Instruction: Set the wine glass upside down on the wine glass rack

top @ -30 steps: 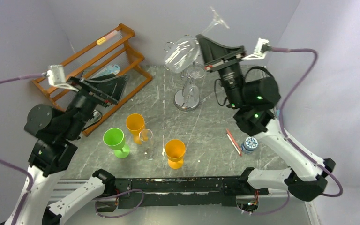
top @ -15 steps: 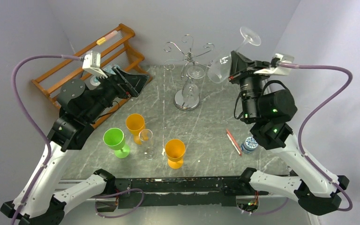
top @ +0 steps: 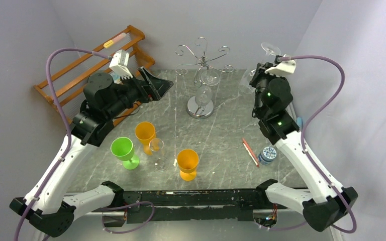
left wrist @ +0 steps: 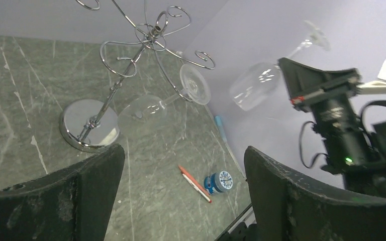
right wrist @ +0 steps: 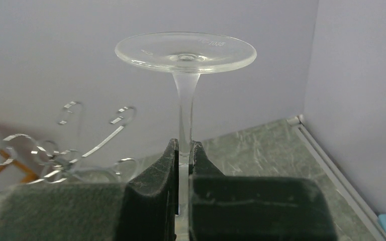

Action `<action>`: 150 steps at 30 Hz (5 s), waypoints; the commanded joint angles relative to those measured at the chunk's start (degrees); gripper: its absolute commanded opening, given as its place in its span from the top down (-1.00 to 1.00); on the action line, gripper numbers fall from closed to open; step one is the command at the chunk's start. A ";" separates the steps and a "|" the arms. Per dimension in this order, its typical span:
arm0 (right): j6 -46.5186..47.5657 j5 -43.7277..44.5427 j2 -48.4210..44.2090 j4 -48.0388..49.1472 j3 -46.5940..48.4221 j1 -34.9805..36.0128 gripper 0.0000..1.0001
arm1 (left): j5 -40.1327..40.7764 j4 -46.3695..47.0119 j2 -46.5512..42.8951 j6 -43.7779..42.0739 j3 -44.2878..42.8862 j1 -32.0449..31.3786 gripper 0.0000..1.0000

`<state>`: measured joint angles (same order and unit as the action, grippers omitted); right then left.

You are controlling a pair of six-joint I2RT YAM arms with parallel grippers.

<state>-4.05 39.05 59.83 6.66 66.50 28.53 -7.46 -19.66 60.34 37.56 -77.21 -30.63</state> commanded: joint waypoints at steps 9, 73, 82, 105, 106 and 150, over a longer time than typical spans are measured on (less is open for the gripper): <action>-7.00 -25.68 12.34 4.05 -2.38 -12.99 1.00 | -2.36 -0.47 1.28 -0.34 -0.86 -0.39 -0.85; -6.79 -78.66 24.36 25.79 -7.42 -21.56 1.00 | -2.58 -3.10 5.38 -2.67 -2.51 -0.34 -0.82; -7.33 -78.34 21.27 26.49 -9.23 -21.51 1.00 | -2.48 -3.11 5.58 -2.95 -2.42 -0.30 -0.82; -8.23 -65.96 16.99 26.73 -13.91 -21.43 1.00 | -3.17 -3.23 5.51 -2.85 -1.85 -0.27 -0.81; -8.27 -66.00 17.49 26.26 -13.40 -21.53 1.00 | -3.17 -3.27 5.51 -2.85 -1.91 -0.30 -0.81; -34.41 -60.27 -16.61 -14.06 -31.84 -21.42 -0.53 | -7.08 -23.17 15.20 -26.12 -2.77 -26.11 -0.70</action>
<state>-34.48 -22.39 44.69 3.07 36.80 7.35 -22.70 -33.45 73.03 15.97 -80.90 -49.04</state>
